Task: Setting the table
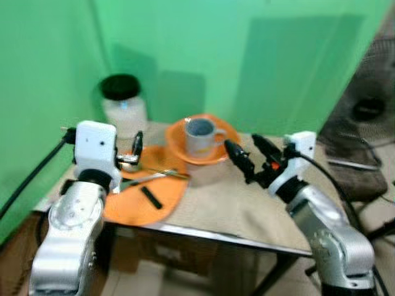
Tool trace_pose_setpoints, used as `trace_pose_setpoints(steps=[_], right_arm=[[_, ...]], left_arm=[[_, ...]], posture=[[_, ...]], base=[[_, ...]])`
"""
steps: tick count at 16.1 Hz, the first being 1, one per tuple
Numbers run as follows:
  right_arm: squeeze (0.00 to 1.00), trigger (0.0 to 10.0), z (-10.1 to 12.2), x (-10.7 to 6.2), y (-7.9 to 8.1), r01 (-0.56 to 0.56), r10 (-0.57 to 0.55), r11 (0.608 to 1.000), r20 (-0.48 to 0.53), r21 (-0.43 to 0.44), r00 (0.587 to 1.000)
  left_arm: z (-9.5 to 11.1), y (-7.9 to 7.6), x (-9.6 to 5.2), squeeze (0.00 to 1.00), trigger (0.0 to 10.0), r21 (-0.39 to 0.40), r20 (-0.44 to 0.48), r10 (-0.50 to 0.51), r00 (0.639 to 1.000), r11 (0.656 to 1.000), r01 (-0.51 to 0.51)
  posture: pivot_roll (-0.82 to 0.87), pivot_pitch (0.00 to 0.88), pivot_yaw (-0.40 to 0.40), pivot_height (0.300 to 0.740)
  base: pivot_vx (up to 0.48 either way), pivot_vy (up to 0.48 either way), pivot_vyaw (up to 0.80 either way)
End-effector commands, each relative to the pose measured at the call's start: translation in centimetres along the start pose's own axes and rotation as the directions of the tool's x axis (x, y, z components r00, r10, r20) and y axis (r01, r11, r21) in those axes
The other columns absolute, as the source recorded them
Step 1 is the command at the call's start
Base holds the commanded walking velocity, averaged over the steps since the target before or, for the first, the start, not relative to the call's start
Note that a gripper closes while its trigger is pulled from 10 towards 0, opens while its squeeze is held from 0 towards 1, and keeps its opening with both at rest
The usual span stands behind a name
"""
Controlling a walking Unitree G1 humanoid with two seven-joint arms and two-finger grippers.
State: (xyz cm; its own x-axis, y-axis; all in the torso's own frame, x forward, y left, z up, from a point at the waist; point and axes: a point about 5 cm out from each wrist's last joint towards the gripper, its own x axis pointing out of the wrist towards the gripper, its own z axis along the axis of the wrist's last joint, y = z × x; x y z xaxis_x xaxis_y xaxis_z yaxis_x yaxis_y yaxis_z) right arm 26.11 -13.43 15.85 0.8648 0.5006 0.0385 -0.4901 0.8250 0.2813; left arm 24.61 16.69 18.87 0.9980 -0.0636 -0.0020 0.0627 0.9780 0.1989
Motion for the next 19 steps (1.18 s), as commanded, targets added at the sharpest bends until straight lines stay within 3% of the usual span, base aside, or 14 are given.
trace_pose_setpoints(steps=[1, 4, 7, 8, 9, 10, 12, 14, 16, 18, 19], right_arm=[[0.00, 10.0, 0.2, 0.1, -0.2, 0.006, -0.006, 1.000, 0.013, 0.001, 1.000], [0.00, 10.0, 0.3, 0.4, -0.1, -0.007, 0.007, 1.000, 0.011, -0.002, 1.000], [0.00, 10.0, 0.5, 1.9, -0.9, -0.035, 0.034, 0.997, -0.017, -0.062, 0.999], [0.78, 10.0, 0.6, 2.5, -1.2, -0.043, 0.042, 0.996, -0.021, -0.077, 0.999], [1.00, 10.0, 1.0, 5.1, -2.0, -0.099, 0.092, 0.983, -0.052, -0.157, 0.994], [1.00, 10.0, 1.4, 7.2, -2.9, -0.135, 0.118, 0.967, -0.089, -0.214, 0.989], [1.00, 10.0, 2.0, 8.9, -3.5, -0.150, 0.124, 0.957, -0.115, -0.249, 0.986], [1.00, 10.0, 3.2, 11.2, -3.5, -0.202, 0.142, 0.901, -0.178, -0.385, 0.974], [1.00, 10.0, 3.6, 12.6, -3.4, -0.225, 0.123, 0.856, -0.239, -0.466, 0.963], [1.00, 10.0, 3.8, 13.1, -3.3, -0.255, 0.135, 0.834, -0.265, -0.490, 0.955], [1.00, 10.0, 4.2, 13.4, -3.1, -0.315, 0.165, 0.784, -0.311, -0.535, 0.936]], left_arm=[[0.3, 0.1, -0.1, 0.00, 10.0, 0.014, 0.013, 0.000, 1.000, 1.000, -0.001], [0.2, 0.1, -0.3, 0.00, 10.0, 0.011, 0.009, -0.001, 1.000, 1.000, 0.001], [-0.1, -0.1, -0.2, 0.00, 10.0, 0.030, -0.004, -0.030, 1.000, 0.999, 0.030], [-0.1, -0.2, -0.1, 0.00, 10.0, 0.036, -0.007, -0.046, 0.999, 0.998, 0.046], [-0.1, -0.4, 0.1, 0.00, 10.0, 0.052, -0.008, -0.097, 0.995, 0.994, 0.097], [0.0, -0.5, 0.2, 0.00, 10.0, 0.061, -0.002, -0.152, 0.988, 0.986, 0.152], [0.1, -0.6, 0.4, 0.00, 10.0, 0.060, -0.003, -0.205, 0.979, 0.977, 0.205], [0.1, -0.7, 0.6, 0.00, 10.0, 0.076, -0.013, -0.292, 0.956, 0.953, 0.292], [0.2, -1.1, 0.5, 0.00, 10.0, 0.089, -0.021, -0.372, 0.928, 0.924, 0.372], [0.3, -1.4, 0.1, 0.00, 10.0, 0.089, -0.022, -0.418, 0.908, 0.904, 0.418], [0.4, -1.9, -0.6, 0.00, 10.0, 0.087, -0.025, -0.486, 0.874, 0.870, 0.486]], posture=[[0.02, 0.002, -0.017, 0.740], [0.02, 0.004, -0.020, 0.740], [0.01, 0.007, -0.009, 0.740], [0.01, 0.009, -0.005, 0.740], [0.00, 0.012, 0.003, 0.740], [0.00, 0.015, 0.007, 0.740], [-0.01, 0.022, 0.013, 0.740], [-0.03, 0.043, 0.011, 0.740], [-0.04, 0.062, 0.001, 0.740], [-0.03, 0.074, -0.008, 0.740], [-0.04, 0.086, -0.017, 0.740]], base=[[0.266, 0.000, 0.00], [0.270, 0.000, 0.00], [0.000, 0.000, 0.00], [0.000, 0.000, 0.00], [0.000, 0.000, 0.00], [0.000, 0.000, 0.00], [0.000, 0.000, 0.00], [0.000, 0.000, 0.00], [0.000, 0.000, 0.00], [0.000, 0.000, 0.00], [0.000, 0.000, 0.00]])
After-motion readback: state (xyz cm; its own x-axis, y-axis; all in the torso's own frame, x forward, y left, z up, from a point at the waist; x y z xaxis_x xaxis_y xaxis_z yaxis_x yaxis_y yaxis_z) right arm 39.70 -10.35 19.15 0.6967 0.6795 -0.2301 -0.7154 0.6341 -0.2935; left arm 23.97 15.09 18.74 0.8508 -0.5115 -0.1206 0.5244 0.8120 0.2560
